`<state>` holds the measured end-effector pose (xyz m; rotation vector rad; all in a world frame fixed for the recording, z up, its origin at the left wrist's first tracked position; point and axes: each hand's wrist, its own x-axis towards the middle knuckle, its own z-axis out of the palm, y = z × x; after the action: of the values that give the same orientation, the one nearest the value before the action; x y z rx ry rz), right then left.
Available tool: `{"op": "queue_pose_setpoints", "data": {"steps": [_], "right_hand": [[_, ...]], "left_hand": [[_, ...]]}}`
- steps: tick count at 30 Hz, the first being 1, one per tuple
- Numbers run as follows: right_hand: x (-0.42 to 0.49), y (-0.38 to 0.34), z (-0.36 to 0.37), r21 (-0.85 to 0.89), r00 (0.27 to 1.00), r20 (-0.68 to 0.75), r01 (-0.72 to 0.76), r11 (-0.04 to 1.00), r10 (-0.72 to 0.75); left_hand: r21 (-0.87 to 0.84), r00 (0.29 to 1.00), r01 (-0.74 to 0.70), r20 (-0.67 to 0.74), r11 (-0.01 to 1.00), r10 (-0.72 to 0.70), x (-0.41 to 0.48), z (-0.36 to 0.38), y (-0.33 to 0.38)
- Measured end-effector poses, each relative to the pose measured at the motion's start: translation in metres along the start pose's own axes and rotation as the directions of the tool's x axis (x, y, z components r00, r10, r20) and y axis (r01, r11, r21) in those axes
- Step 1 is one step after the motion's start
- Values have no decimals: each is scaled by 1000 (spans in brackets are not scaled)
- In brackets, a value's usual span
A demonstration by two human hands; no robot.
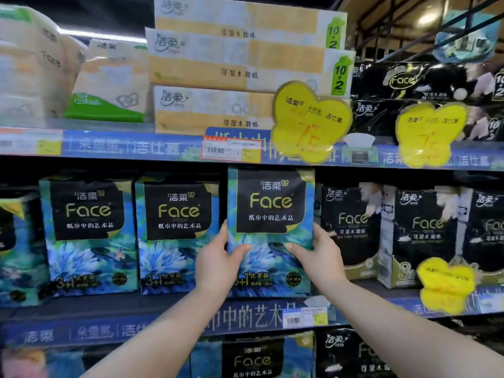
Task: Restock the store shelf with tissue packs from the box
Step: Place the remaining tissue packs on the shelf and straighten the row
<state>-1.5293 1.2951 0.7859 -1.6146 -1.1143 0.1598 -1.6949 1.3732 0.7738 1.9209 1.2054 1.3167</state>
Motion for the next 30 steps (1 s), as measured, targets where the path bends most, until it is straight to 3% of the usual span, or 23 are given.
{"op": "queue_pose_setpoints", "data": {"steps": [8, 12, 15, 19, 22, 26, 30], "right_hand": [[12, 27, 14, 56, 998, 66, -22, 998, 19], [13, 24, 12, 17, 990, 139, 8, 1000, -10], [14, 23, 9, 34, 975, 222, 6, 999, -13], [14, 25, 11, 41, 952, 306, 2, 999, -15], [14, 25, 12, 37, 954, 300, 9, 999, -20], [14, 28, 13, 33, 959, 280, 43, 999, -51], [18, 32, 17, 35, 964, 256, 65, 997, -72]], "left_hand": [[96, 1000, 30, -5, 995, -30, -1, 14, -5], [263, 1000, 25, -7, 964, -24, 1, 6, -13], [369, 989, -53, -109, 928, 100, 7, -7, -5], [499, 923, -230, -161, 836, 350, 26, -30, 23], [587, 907, -304, -63, 751, 417, 49, -44, 41], [735, 915, -347, 130, 582, 381, 74, -51, 55], [751, 919, -355, 174, 556, 353, 82, -51, 55]]}}
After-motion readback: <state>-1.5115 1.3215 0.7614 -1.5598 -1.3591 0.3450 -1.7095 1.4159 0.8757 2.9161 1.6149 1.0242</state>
